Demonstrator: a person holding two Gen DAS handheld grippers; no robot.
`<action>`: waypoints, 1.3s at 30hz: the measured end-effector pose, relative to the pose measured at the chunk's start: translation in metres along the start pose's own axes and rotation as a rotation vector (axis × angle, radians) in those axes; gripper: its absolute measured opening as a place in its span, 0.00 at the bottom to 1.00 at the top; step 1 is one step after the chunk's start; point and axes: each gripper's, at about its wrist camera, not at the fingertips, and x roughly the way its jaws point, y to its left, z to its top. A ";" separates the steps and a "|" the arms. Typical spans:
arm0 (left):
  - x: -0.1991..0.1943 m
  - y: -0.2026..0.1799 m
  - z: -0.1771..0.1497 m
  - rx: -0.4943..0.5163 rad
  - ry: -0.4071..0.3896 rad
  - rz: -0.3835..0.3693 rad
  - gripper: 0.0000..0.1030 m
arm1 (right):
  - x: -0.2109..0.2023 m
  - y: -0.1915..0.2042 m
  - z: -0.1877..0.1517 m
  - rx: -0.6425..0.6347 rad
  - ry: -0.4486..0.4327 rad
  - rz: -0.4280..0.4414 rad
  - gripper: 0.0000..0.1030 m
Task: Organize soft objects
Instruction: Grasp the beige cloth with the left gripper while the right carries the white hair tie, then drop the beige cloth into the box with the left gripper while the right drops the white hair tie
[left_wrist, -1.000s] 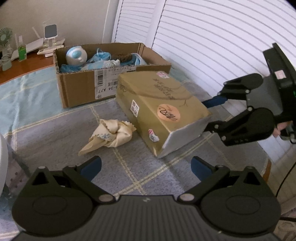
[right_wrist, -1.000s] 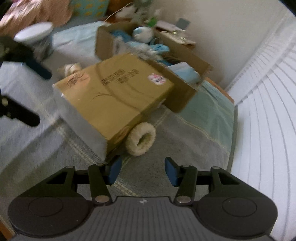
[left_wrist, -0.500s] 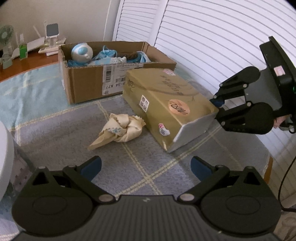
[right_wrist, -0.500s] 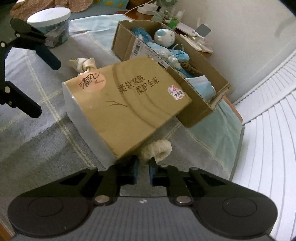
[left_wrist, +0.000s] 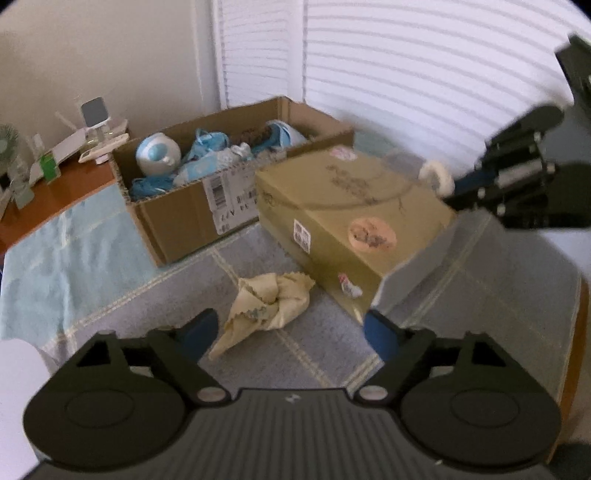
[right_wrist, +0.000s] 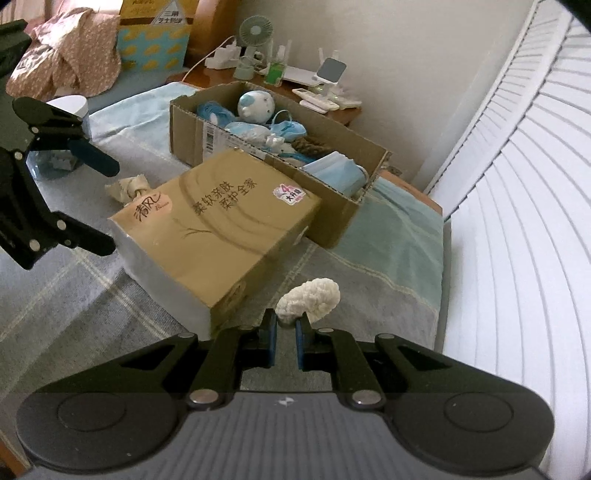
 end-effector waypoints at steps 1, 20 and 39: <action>0.000 0.000 0.000 0.018 0.012 -0.003 0.79 | -0.001 0.000 -0.001 0.004 -0.003 0.001 0.12; 0.019 0.012 0.012 0.018 0.040 -0.007 0.31 | -0.001 -0.004 -0.003 0.046 -0.036 0.019 0.12; -0.023 0.016 0.020 -0.008 -0.037 0.007 0.30 | -0.022 -0.004 0.076 -0.078 -0.203 0.019 0.13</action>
